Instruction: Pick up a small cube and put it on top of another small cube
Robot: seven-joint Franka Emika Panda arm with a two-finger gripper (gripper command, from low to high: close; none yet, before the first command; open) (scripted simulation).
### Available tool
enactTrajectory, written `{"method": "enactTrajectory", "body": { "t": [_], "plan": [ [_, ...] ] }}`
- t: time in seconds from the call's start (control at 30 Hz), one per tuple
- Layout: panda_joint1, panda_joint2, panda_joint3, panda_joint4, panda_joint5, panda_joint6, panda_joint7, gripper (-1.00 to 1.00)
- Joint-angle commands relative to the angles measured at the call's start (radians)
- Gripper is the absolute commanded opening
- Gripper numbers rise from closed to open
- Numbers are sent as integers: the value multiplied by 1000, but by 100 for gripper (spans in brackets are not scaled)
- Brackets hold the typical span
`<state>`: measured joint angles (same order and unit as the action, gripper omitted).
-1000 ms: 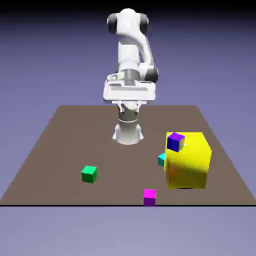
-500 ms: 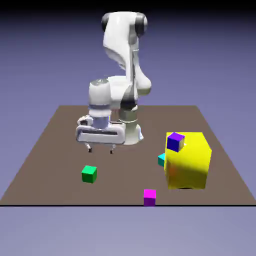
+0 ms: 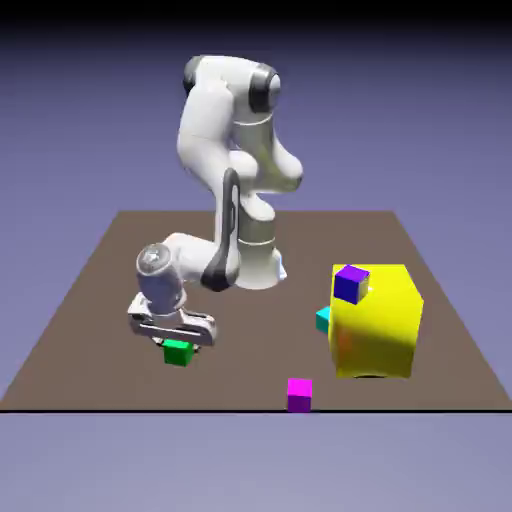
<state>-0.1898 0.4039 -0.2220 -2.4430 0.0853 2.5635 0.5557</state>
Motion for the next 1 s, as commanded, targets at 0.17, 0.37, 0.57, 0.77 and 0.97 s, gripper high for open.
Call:
{"method": "enactTrajectory", "body": {
  "t": [0.17,0.37,0.57,0.77,0.97],
  "plan": [
    [40,-145,9,62,-73,-204,72,-100],
    [56,-72,226,241,-130,-317,199,-100],
    [72,1,444,421,-186,-430,326,-100],
    [91,110,495,433,-236,-337,389,-100],
    [80,38,513,473,-210,-447,372,100]
  ]
}}
